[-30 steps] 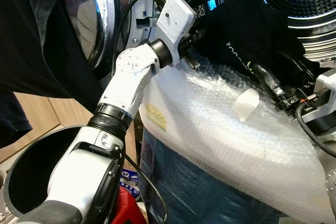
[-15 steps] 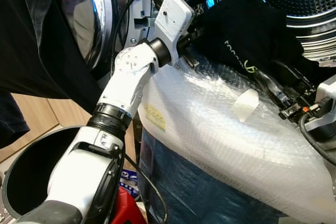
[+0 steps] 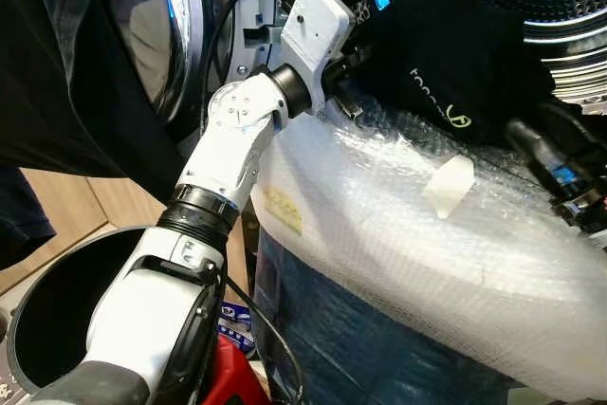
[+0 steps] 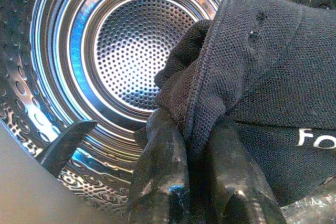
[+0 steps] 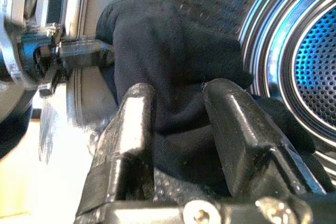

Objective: Clothes washing

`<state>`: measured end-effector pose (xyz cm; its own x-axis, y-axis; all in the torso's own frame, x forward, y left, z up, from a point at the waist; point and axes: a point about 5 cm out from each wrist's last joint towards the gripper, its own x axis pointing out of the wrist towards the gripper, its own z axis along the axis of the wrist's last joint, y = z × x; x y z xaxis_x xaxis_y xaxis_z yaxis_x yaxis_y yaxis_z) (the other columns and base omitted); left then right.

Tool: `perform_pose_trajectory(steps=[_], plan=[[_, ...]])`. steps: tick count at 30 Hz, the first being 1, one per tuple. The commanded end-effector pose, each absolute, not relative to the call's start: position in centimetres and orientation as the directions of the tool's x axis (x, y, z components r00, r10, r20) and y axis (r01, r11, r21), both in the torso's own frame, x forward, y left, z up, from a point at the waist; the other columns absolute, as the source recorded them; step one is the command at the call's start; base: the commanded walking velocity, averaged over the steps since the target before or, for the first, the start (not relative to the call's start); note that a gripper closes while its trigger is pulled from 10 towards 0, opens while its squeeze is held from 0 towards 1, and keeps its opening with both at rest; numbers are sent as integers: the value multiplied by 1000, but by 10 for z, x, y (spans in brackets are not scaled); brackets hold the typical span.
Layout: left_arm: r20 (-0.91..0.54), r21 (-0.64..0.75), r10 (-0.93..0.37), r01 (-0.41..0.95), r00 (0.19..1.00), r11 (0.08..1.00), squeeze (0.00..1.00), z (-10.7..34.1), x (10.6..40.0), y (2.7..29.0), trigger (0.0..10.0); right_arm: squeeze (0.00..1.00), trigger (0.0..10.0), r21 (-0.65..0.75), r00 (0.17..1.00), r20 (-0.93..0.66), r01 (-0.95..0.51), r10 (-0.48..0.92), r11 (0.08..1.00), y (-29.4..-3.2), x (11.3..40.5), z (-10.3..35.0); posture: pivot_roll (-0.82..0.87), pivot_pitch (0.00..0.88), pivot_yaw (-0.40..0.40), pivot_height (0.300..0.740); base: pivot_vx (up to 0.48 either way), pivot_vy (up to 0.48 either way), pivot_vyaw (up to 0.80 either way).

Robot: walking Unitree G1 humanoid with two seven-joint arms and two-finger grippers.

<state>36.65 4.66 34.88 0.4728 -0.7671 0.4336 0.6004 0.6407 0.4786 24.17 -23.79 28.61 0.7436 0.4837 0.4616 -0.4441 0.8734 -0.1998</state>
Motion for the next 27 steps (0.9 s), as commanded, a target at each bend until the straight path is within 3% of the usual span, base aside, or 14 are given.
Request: perform_pose_trajectory(steps=[1,9,11,12,13,14,16,20,23,24,25,26,27], plan=[[501,441,-694,537,518,719,0,361,370,70,0,0,10000,-143,759,510,-389,405,910,-257,235,291,-101,21,-9,740,0,0,0],[501,441,-694,538,517,719,0,361,370,69,0,0,10000,-130,668,580,-490,467,862,-245,225,303,-101,21,-10,740,0,0,0],[496,444,-697,538,518,716,0,360,370,69,0,0,10000,-171,640,536,-556,551,813,-231,222,299,-101,21,-10,740,0,0,0],[482,446,-708,551,516,705,0,358,370,67,3490,0,10000,-197,618,506,-596,602,778,-222,220,295,-101,21,-10,740,0,0,0],[474,450,-716,559,512,697,0,357,370,66,3490,0,10000,-204,613,497,-606,615,769,-219,219,294,-101,21,-10,740,0,0,0],[447,472,-756,591,478,654,0,353,366,62,10000,0,10000,-216,599,473,-632,646,744,-213,218,292,-101,21,-10,740,0,0,0],[427,488,-783,613,452,621,0,350,364,59,10000,0,10000,-223,589,458,-649,666,727,-209,217,290,-101,21,-10,740,0,0,0],[369,507,-878,726,303,464,0,336,346,43,10000,0,10000,-258,514,407,-728,755,635,-184,215,289,-102,22,-6,740,0,0,0],[374,504,-881,734,291,456,0,337,344,41,10000,0,10000,-270,488,404,-744,774,611,-175,215,292,-102,22,-8,740,0,0,0],[373,504,-881,734,291,455,0,337,344,41,10000,424,10000,-271,471,408,-755,782,597,-170,215,295,-102,22,-8,740,0,0,0],[371,504,-882,735,291,455,0,337,344,41,10000,424,10000,-271,460,411,-763,787,587,-167,215,296,-102,22,-8,740,0,0,0],[368,503,-884,738,289,451,0,337,344,41,10000,788,10000,-278,448,407,-770,797,574,-163,215,297,-100,21,-9,740,0,0,0],[365,503,-887,743,282,443,0,336,343,41,10000,957,10000,-288,438,393,-776,808,561,-159,214,297,-100,21,-10,740,0,0,0]])
